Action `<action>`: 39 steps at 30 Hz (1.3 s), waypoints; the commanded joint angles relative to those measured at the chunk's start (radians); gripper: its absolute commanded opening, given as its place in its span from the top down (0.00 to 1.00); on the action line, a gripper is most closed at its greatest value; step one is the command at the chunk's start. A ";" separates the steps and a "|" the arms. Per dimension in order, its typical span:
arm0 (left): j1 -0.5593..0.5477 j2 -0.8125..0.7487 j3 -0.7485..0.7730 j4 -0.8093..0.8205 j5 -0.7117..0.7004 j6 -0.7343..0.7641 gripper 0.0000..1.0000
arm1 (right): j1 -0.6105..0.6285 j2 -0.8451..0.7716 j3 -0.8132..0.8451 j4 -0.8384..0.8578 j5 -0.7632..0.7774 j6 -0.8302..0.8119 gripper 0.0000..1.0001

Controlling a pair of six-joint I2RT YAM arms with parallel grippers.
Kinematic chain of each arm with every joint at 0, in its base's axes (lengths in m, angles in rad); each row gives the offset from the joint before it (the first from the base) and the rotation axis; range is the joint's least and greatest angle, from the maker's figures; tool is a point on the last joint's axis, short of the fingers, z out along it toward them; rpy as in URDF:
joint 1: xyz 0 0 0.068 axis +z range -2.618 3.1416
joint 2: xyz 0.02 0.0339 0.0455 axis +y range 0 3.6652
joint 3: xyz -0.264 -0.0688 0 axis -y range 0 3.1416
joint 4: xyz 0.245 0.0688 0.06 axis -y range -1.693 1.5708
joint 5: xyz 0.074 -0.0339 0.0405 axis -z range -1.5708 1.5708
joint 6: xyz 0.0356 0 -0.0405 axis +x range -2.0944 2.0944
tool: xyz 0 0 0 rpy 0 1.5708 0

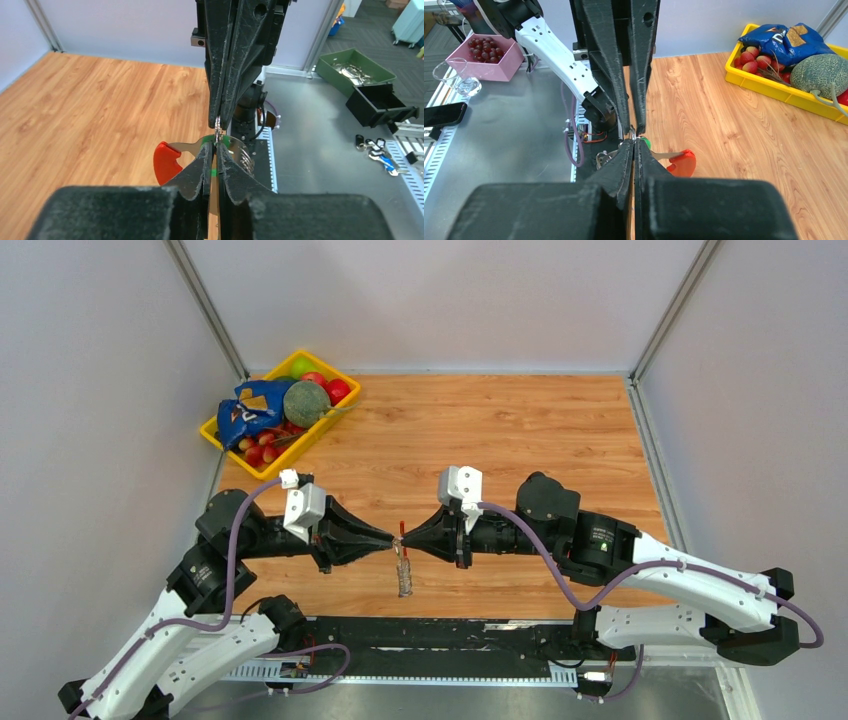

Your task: Put the keys on the keyring

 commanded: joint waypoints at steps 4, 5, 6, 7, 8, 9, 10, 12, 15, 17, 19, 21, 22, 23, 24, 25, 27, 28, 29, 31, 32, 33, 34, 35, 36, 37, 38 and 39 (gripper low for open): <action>0.002 0.010 -0.007 0.040 0.011 0.000 0.99 | -0.002 -0.057 -0.039 0.153 -0.007 0.012 1.00; 0.002 0.009 -0.007 0.041 0.012 -0.001 1.00 | -0.002 -0.061 -0.050 0.172 -0.010 0.015 1.00; 0.002 0.009 -0.006 0.046 0.014 -0.003 1.00 | -0.002 -0.065 -0.060 0.192 -0.010 0.015 1.00; 0.002 0.008 -0.007 0.049 0.014 -0.006 1.00 | -0.002 -0.069 -0.072 0.214 -0.010 0.017 1.00; 0.002 0.004 -0.008 0.058 0.015 -0.011 1.00 | -0.002 -0.075 -0.090 0.248 -0.012 0.017 1.00; 0.002 0.000 -0.011 0.065 0.017 -0.014 1.00 | -0.002 -0.084 -0.109 0.284 -0.012 0.018 1.00; 0.002 -0.002 -0.012 0.076 0.017 -0.021 1.00 | -0.002 -0.090 -0.131 0.329 -0.014 0.017 1.00; 0.002 -0.008 -0.017 0.088 0.017 -0.029 1.00 | -0.001 -0.099 -0.170 0.424 -0.014 0.017 1.00; 0.002 -0.018 -0.018 0.098 0.010 -0.035 1.00 | 0.000 -0.112 -0.229 0.558 -0.018 0.017 1.00; 0.002 -0.023 -0.020 0.104 0.002 -0.039 1.00 | 0.000 -0.118 -0.273 0.646 -0.022 0.017 1.00; 0.002 -0.028 -0.020 0.109 -0.007 -0.041 1.00 | 0.000 -0.122 -0.304 0.730 -0.027 0.018 1.00; 0.002 -0.034 -0.021 0.115 -0.015 -0.044 1.00 | 0.000 -0.124 -0.328 0.792 -0.028 0.017 1.00; 0.002 -0.036 -0.022 0.117 -0.019 -0.044 1.00 | 0.000 -0.126 -0.340 0.819 -0.028 0.017 1.00; 0.002 -0.041 -0.023 0.121 -0.023 -0.044 1.00 | 0.000 -0.127 -0.352 0.851 -0.030 0.017 1.00; 0.002 -0.044 -0.024 0.124 -0.025 -0.045 1.00 | 0.000 -0.130 -0.367 0.883 -0.033 0.018 1.00; 0.002 -0.048 -0.023 0.128 -0.029 -0.046 1.00 | 0.000 -0.133 -0.381 0.915 -0.033 0.017 1.00; 0.002 -0.054 -0.021 0.129 -0.041 -0.045 1.00 | 0.000 -0.140 -0.402 0.965 -0.034 0.017 1.00; 0.002 -0.055 -0.019 0.128 -0.045 -0.045 1.00 | 0.000 -0.141 -0.406 0.978 -0.034 0.017 1.00; 0.002 -0.061 -0.018 0.128 -0.052 -0.045 1.00 | -0.001 -0.140 -0.408 0.987 -0.038 0.017 1.00; 0.001 -0.070 -0.016 0.128 -0.066 -0.044 1.00 | 0.000 -0.136 -0.409 1.002 -0.047 0.018 1.00; 0.001 -0.078 -0.015 0.129 -0.073 -0.043 1.00 | 0.000 -0.133 -0.409 1.008 -0.050 0.017 1.00; 0.002 -0.082 -0.016 0.133 -0.080 -0.046 1.00 | 0.000 -0.130 -0.412 1.019 -0.051 0.018 1.00; 0.002 -0.088 -0.019 0.141 -0.081 -0.048 1.00 | 0.000 -0.126 -0.413 1.033 -0.053 0.017 1.00; 0.002 -0.090 -0.019 0.145 -0.081 -0.054 1.00 | 0.001 -0.123 -0.415 1.047 -0.055 0.042 1.00; 0.002 -0.093 -0.022 0.155 -0.075 -0.058 1.00 | 0.002 -0.117 -0.417 1.064 -0.056 0.050 1.00; 0.002 -0.092 -0.024 0.160 -0.071 -0.064 1.00 | 0.002 -0.111 -0.420 1.089 -0.057 0.054 1.00; 0.002 -0.092 -0.025 0.166 -0.067 -0.068 1.00 | 0.003 -0.105 -0.423 1.109 -0.058 0.055 1.00; 0.002 -0.090 -0.024 0.169 -0.065 -0.072 1.00 | 0.004 -0.097 -0.428 1.133 -0.056 0.057 1.00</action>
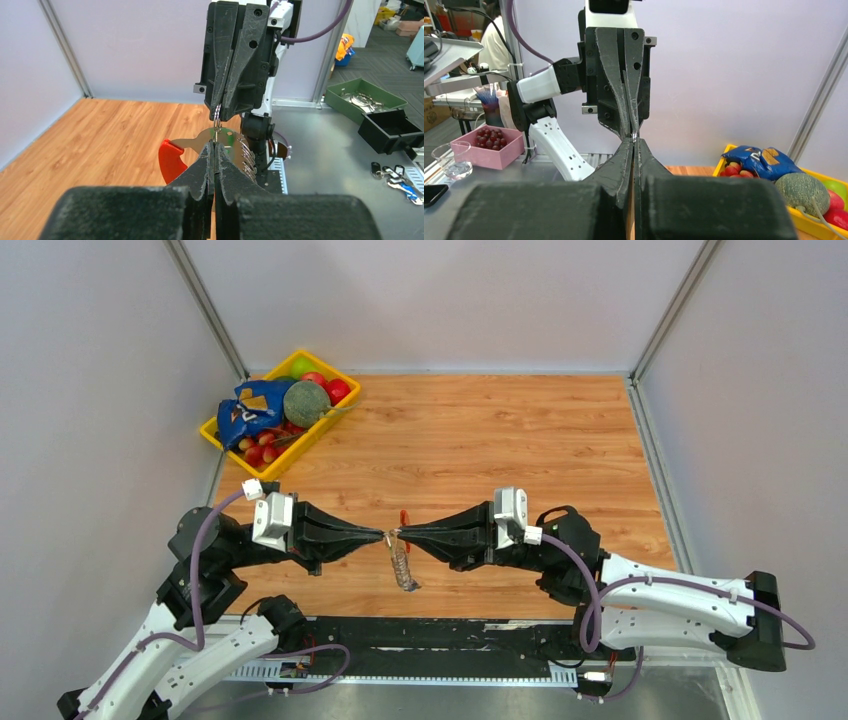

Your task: Put the keys on the keyring

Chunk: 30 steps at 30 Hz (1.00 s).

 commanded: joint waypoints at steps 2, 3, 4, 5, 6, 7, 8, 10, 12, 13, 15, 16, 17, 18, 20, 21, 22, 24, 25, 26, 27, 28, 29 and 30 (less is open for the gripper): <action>0.003 -0.007 -0.009 0.034 -0.008 -0.040 1.00 | 0.007 0.003 -0.014 0.298 -0.027 0.040 1.00; 0.003 -0.006 -0.008 0.038 -0.005 -0.043 1.00 | 0.010 0.009 -0.020 0.334 -0.030 0.040 1.00; 0.003 -0.005 -0.008 0.040 -0.005 -0.044 1.00 | 0.013 0.016 -0.026 0.363 -0.034 0.039 1.00; 0.003 -0.004 -0.009 0.045 -0.004 -0.048 1.00 | 0.016 0.024 -0.028 0.390 -0.035 0.036 1.00; 0.003 -0.004 -0.008 0.048 -0.002 -0.049 1.00 | 0.018 0.033 -0.029 0.412 -0.036 0.035 1.00; 0.003 -0.002 -0.008 0.052 0.002 -0.051 1.00 | 0.020 0.043 -0.029 0.434 -0.037 0.035 1.00; 0.003 -0.003 -0.008 0.053 0.003 -0.052 1.00 | 0.023 0.055 -0.027 0.452 -0.039 0.038 1.00; 0.003 -0.002 -0.010 0.058 0.008 -0.053 1.00 | 0.026 0.080 -0.020 0.485 -0.043 0.040 1.00; 0.003 0.004 -0.011 0.063 0.014 -0.057 1.00 | 0.030 0.098 -0.019 0.518 -0.046 0.037 1.00; 0.003 0.005 -0.011 0.065 0.021 -0.059 1.00 | 0.031 0.105 -0.018 0.535 -0.046 0.033 1.00; 0.003 0.010 -0.011 0.067 0.031 -0.062 1.00 | 0.032 0.118 -0.018 0.567 -0.046 0.025 1.00; 0.003 0.011 -0.010 0.067 0.034 -0.062 1.00 | 0.032 0.124 -0.017 0.580 -0.046 0.021 1.00; 0.003 0.011 -0.010 0.069 0.040 -0.064 1.00 | 0.032 0.131 -0.011 0.587 -0.048 0.016 1.00; 0.003 0.011 -0.009 0.070 0.043 -0.064 1.00 | 0.033 0.139 -0.007 0.592 -0.049 0.014 1.00; 0.003 0.011 -0.008 0.075 0.050 -0.066 1.00 | 0.033 0.156 0.001 0.609 -0.052 0.013 1.00; 0.003 0.013 -0.007 0.078 0.054 -0.069 1.00 | 0.032 0.165 0.004 0.618 -0.052 0.013 1.00; 0.003 0.013 -0.007 0.086 0.062 -0.071 1.00 | 0.032 0.175 0.005 0.628 -0.053 0.014 1.00; 0.003 0.014 -0.007 0.103 0.070 -0.082 1.00 | 0.032 0.192 0.003 0.658 -0.053 0.016 1.00; 0.003 0.014 -0.007 0.108 0.073 -0.089 1.00 | 0.032 0.200 0.000 0.674 -0.055 0.016 1.00; 0.003 0.014 -0.003 0.117 0.076 -0.092 1.00 | 0.033 0.207 -0.004 0.692 -0.055 0.015 1.00; 0.003 0.014 -0.002 0.124 0.079 -0.101 1.00 | 0.033 0.213 -0.004 0.708 -0.054 0.013 1.00; 0.003 0.016 -0.002 0.138 0.086 -0.112 1.00 | 0.032 0.221 -0.005 0.721 -0.055 0.013 1.00; 0.003 0.016 -0.004 0.146 0.089 -0.117 1.00 | 0.032 0.227 -0.005 0.731 -0.057 0.010 1.00; 0.003 0.018 -0.004 0.154 0.094 -0.129 1.00 | 0.032 0.232 -0.003 0.740 -0.056 0.006 1.00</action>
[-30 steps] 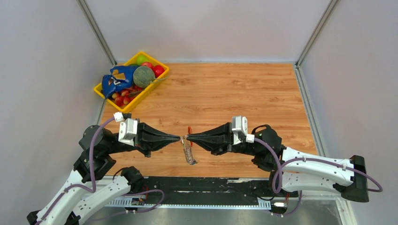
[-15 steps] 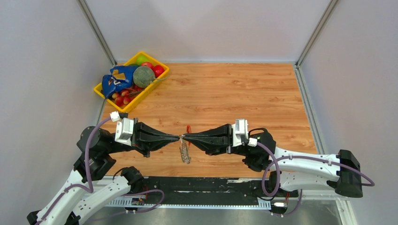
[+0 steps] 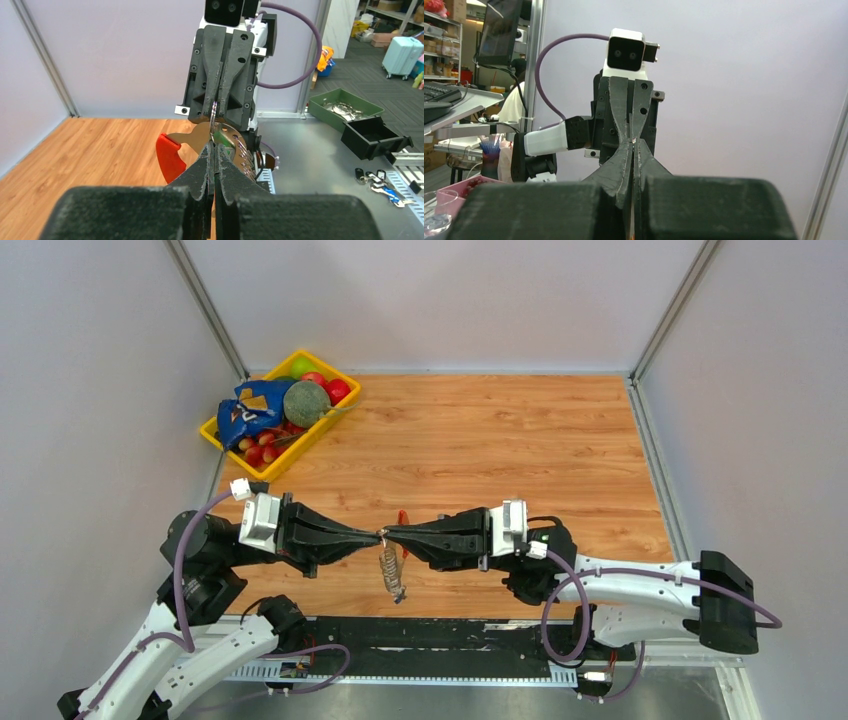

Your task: Put the keys on the keyring

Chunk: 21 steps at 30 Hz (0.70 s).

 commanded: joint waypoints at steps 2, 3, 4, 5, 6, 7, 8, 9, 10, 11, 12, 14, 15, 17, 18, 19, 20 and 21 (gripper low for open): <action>0.002 0.017 0.000 0.063 0.039 -0.061 1.00 | 0.008 0.026 0.042 0.185 -0.019 -0.007 1.00; 0.002 0.016 0.000 0.073 0.040 -0.066 1.00 | 0.008 0.034 0.042 0.198 -0.019 -0.007 1.00; 0.002 0.016 0.000 0.089 0.044 -0.074 0.99 | 0.008 0.048 0.045 0.209 -0.021 -0.008 1.00; 0.002 0.016 -0.001 0.095 0.045 -0.079 0.99 | 0.008 0.057 0.049 0.220 -0.021 -0.008 1.00; 0.002 0.017 -0.001 0.108 0.048 -0.087 1.00 | 0.008 0.069 0.054 0.232 -0.023 -0.007 1.00; 0.003 0.019 0.000 0.113 0.049 -0.090 1.00 | 0.008 0.081 0.059 0.243 -0.026 -0.008 1.00; 0.003 0.020 0.000 0.120 0.050 -0.096 0.99 | 0.009 0.090 0.064 0.252 -0.027 -0.008 1.00; 0.002 0.022 0.002 0.124 0.051 -0.097 0.99 | 0.008 0.100 0.069 0.259 -0.029 -0.008 1.00; 0.002 0.023 0.004 0.126 0.051 -0.100 0.99 | 0.008 0.108 0.074 0.265 -0.032 -0.007 1.00; 0.002 0.026 0.008 0.126 0.050 -0.100 0.98 | 0.007 0.114 0.079 0.271 -0.035 -0.007 1.00; 0.002 0.028 0.010 0.124 0.050 -0.101 0.95 | 0.007 0.118 0.081 0.276 -0.038 -0.007 1.00; 0.002 0.029 0.015 0.114 0.047 -0.098 0.88 | 0.007 0.118 0.081 0.280 -0.040 -0.008 1.00; 0.002 0.030 0.018 0.105 0.047 -0.097 0.85 | 0.007 0.117 0.080 0.279 -0.040 -0.007 1.00; 0.002 0.027 0.022 0.093 0.045 -0.088 0.77 | 0.006 0.113 0.075 0.287 -0.042 -0.007 1.00; 0.002 0.027 0.023 0.089 0.040 -0.082 0.73 | 0.006 0.112 0.072 0.293 -0.042 -0.007 1.00; 0.002 0.026 0.025 0.081 0.032 -0.079 0.71 | 0.007 0.111 0.066 0.303 -0.042 -0.005 1.00; 0.002 0.024 0.026 0.078 0.027 -0.073 0.68 | 0.007 0.111 0.062 0.316 -0.041 0.000 1.00; 0.002 0.020 0.029 0.073 0.016 -0.070 0.66 | 0.007 0.111 0.056 0.330 -0.039 0.007 1.00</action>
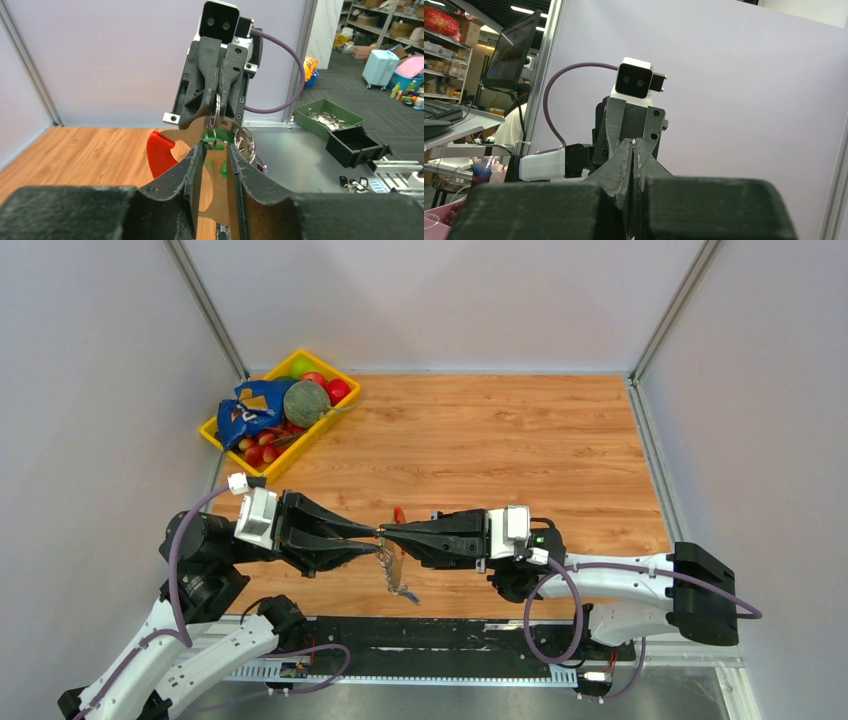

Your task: Put the keys on the keyring

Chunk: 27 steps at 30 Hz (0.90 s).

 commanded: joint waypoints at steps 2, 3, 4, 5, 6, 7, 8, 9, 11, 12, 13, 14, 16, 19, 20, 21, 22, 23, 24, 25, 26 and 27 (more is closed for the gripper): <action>0.002 -0.002 0.032 -0.010 -0.028 0.020 0.62 | 0.005 -0.003 0.007 0.138 -0.005 0.027 1.00; 0.002 -0.004 0.034 -0.010 -0.033 0.021 0.60 | 0.005 -0.001 0.004 0.158 -0.004 0.033 1.00; 0.002 -0.008 0.038 -0.008 -0.043 0.022 0.59 | 0.005 0.002 0.003 0.172 -0.005 0.035 1.00; 0.002 -0.009 0.044 -0.006 -0.047 0.022 0.58 | 0.005 0.005 0.000 0.188 -0.004 0.035 1.00; 0.002 -0.011 0.047 -0.004 -0.054 0.019 0.57 | 0.005 0.008 -0.003 0.202 -0.002 0.036 1.00; 0.002 -0.011 0.056 -0.005 -0.056 0.019 0.55 | 0.005 0.009 -0.006 0.215 -0.003 0.034 1.00; 0.002 -0.012 0.061 -0.010 -0.062 0.020 0.55 | 0.004 0.007 -0.008 0.223 -0.003 0.031 1.00; 0.002 -0.013 0.070 -0.013 -0.064 0.020 0.54 | 0.005 0.004 -0.009 0.227 -0.004 0.029 1.00; 0.002 -0.017 0.082 -0.021 -0.079 0.022 0.53 | 0.004 -0.002 -0.010 0.225 -0.009 0.023 1.00; 0.002 -0.022 0.085 -0.016 -0.087 0.018 0.52 | 0.004 -0.006 -0.010 0.223 -0.009 0.022 1.00; 0.002 -0.025 0.087 -0.009 -0.090 0.013 0.52 | 0.004 -0.009 -0.009 0.219 -0.012 0.022 1.00; 0.002 -0.030 0.087 0.011 -0.087 -0.001 0.51 | 0.004 -0.012 -0.009 0.218 -0.014 0.022 1.00; 0.002 -0.033 0.080 0.056 -0.072 -0.029 0.51 | 0.004 -0.016 -0.011 0.216 -0.013 0.023 1.00; 0.003 -0.032 0.059 0.113 -0.062 -0.054 0.51 | 0.003 -0.020 -0.011 0.215 -0.011 0.028 1.00; 0.002 -0.030 0.056 0.121 -0.061 -0.060 0.50 | 0.003 -0.021 -0.011 0.216 -0.011 0.029 1.00; 0.002 -0.023 0.050 0.134 -0.061 -0.063 0.50 | 0.002 -0.022 -0.011 0.215 -0.012 0.032 1.00; 0.003 -0.021 0.047 0.142 -0.060 -0.069 0.51 | 0.003 -0.024 -0.010 0.214 -0.012 0.034 1.00; 0.002 -0.013 0.044 0.157 -0.057 -0.075 0.51 | 0.003 -0.022 -0.009 0.214 -0.011 0.035 1.00; 0.002 -0.008 0.042 0.165 -0.056 -0.078 0.51 | 0.003 -0.022 -0.008 0.214 -0.012 0.037 1.00; 0.002 -0.001 0.038 0.178 -0.051 -0.084 0.51 | 0.004 -0.021 -0.007 0.216 -0.013 0.039 1.00; 0.002 0.003 0.036 0.185 -0.048 -0.086 0.51 | 0.003 -0.019 -0.007 0.221 -0.012 0.040 1.00; 0.002 0.012 0.035 0.197 -0.044 -0.090 0.51 | 0.003 -0.017 -0.006 0.226 -0.010 0.040 1.00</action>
